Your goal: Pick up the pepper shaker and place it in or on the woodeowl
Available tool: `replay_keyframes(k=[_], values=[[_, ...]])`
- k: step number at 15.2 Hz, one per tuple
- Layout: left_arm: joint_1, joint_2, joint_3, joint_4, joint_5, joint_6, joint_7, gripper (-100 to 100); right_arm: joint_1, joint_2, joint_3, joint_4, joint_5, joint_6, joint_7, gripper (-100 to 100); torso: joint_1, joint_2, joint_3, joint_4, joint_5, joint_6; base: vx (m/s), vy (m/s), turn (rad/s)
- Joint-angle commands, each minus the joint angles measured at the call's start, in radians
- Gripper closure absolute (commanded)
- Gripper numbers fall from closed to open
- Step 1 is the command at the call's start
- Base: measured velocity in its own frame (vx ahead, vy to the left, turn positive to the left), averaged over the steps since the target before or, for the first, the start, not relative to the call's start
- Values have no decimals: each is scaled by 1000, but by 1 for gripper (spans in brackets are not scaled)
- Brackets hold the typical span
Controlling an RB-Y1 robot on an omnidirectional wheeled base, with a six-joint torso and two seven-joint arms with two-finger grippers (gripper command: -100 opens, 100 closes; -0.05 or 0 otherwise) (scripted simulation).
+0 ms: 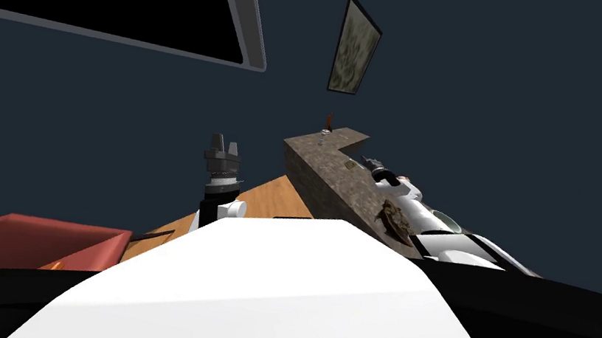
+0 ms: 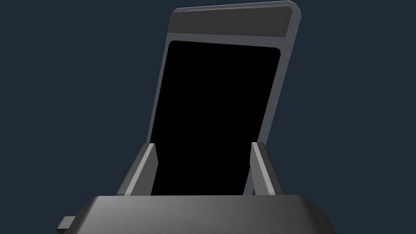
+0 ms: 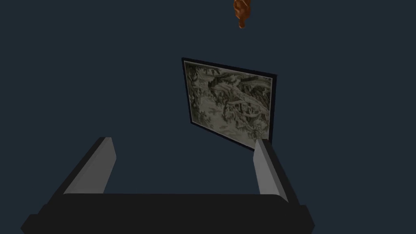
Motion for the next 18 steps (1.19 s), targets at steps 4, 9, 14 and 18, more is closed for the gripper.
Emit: replay_keyframes(k=[4, 9, 14, 18], values=[[0, 0, 0, 0, 0, 0, 0, 0, 30, -60, 75, 41, -107, -24, 20, -100, 0, 0, 0, 0, 0, 0, -152, -86, 102], [0, 0, 0, 0, 0, 0, 0, 0, 67, -120, 151, 87, -204, -51, 43, -100, -2, 0, 0, 0, 0, 0, -165, -111, 130], [0, 0, 0, 0, 0, 0, 0, 0, 100, -171, 215, 135, -286, -76, 65, -100, -4, -2, -1, 0, -1, 0, -131, -107, 138], [0, 0, 0, 0, 0, 0, 0, 0, 129, -212, 268, 184, -352, -100, 85, -100, -3, -6, -3, -1, -1, 0, -92, -99, 138]])
